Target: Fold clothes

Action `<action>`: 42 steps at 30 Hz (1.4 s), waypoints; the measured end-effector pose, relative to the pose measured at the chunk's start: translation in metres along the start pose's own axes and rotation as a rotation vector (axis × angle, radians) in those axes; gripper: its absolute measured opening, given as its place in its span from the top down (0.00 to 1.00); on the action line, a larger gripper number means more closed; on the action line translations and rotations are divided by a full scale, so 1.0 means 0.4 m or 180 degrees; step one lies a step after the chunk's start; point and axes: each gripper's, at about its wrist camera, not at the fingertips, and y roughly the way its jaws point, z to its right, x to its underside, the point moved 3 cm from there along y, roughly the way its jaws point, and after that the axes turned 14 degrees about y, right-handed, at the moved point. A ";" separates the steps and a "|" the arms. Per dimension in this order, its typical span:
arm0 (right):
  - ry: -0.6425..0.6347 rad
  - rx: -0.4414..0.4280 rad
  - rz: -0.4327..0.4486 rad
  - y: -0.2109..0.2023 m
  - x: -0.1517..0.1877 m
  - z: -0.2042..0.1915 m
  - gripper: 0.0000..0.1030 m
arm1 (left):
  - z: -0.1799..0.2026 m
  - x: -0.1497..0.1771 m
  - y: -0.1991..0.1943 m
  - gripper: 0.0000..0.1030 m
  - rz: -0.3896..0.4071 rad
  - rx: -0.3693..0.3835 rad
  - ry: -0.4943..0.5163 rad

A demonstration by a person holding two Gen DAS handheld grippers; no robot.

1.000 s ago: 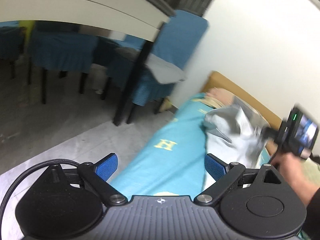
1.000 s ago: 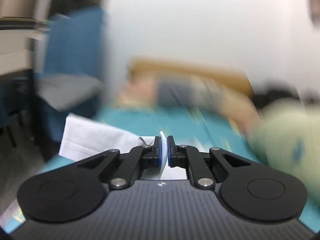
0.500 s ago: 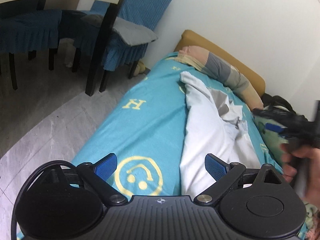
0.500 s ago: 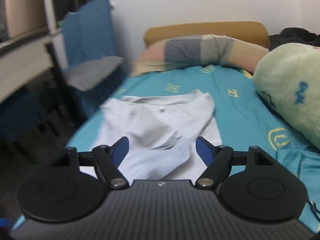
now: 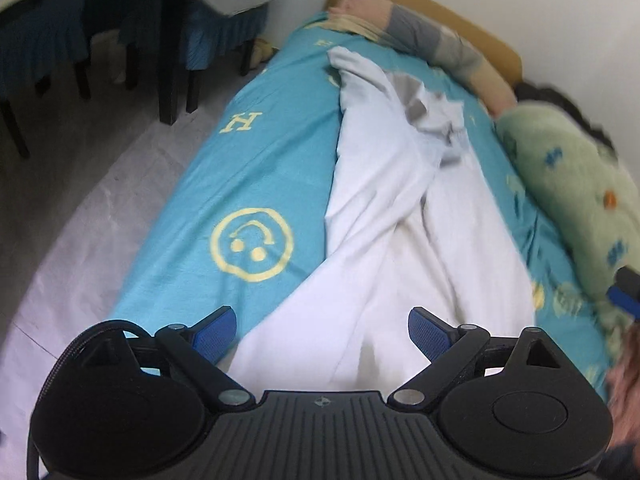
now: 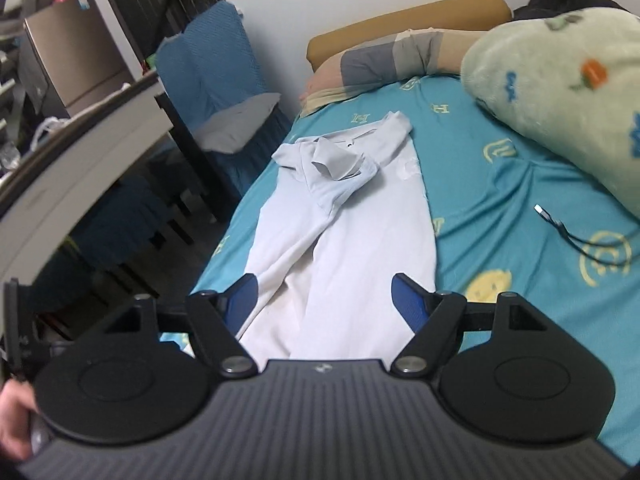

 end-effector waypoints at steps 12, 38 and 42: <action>0.0455 -0.0087 -0.0120 0.013 0.001 0.063 0.27 | -0.187 0.074 0.035 0.37 -0.0744 0.0268 -0.0173; 0.0795 -0.0138 -0.0400 0.050 0.020 0.086 0.26 | -0.183 0.082 0.051 0.55 -0.0910 0.0555 0.0195; 0.0766 -0.0190 -0.0469 0.054 0.027 0.078 0.26 | -0.199 0.087 0.051 0.59 -0.0938 0.0621 0.0069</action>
